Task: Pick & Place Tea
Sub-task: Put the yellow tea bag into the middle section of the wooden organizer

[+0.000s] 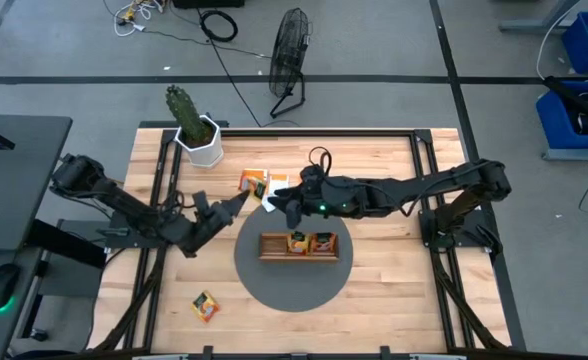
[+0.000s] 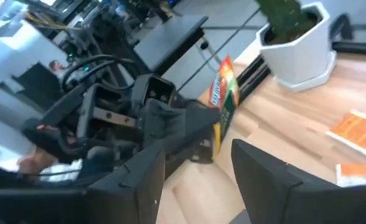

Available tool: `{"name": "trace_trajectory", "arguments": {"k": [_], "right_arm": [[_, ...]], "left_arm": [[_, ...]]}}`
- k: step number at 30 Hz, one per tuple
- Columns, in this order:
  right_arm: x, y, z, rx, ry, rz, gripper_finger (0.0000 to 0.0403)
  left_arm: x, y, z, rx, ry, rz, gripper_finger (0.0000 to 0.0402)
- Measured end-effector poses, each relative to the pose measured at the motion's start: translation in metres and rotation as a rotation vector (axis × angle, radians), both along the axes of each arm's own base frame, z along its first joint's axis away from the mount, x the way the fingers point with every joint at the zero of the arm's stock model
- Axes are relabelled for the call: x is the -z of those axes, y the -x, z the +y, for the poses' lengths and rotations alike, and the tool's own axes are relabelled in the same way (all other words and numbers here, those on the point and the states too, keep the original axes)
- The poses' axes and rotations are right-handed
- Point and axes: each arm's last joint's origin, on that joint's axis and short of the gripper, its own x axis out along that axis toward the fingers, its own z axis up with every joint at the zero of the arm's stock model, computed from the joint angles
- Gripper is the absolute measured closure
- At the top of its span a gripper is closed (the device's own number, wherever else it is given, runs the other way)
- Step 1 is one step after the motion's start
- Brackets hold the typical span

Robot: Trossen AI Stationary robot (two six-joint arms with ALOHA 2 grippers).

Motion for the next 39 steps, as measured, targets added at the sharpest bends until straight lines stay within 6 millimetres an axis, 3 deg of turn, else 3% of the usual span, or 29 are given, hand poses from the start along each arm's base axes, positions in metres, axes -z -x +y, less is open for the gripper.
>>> {"name": "trace_trajectory", "arguments": {"k": [9, 24, 29, 35, 39], "right_arm": [[-0.001, -0.002, -0.012, 0.056, 0.005, -0.020, 0.0211], [0.014, -0.018, -0.023, 0.048, -0.084, -0.046, 0.0216], [0.012, -0.019, -0.028, 0.028, -0.077, -0.064, 0.0265], [0.009, -0.020, -0.029, 0.002, -0.046, -0.081, 0.0385], [0.009, -0.020, -0.029, 0.001, -0.050, -0.082, 0.0397]], "left_arm": [[-0.002, -0.001, 0.002, 0.010, 0.045, -0.057, 0.0401], [-0.016, -0.007, 0.007, 0.014, 0.003, -0.071, 0.0401], [-0.016, -0.008, 0.007, 0.022, 0.001, -0.071, 0.0401], [-0.016, -0.008, 0.007, 0.024, 0.000, -0.071, 0.0401], [-0.016, -0.008, 0.006, 0.025, -0.001, -0.070, 0.0394]]}}
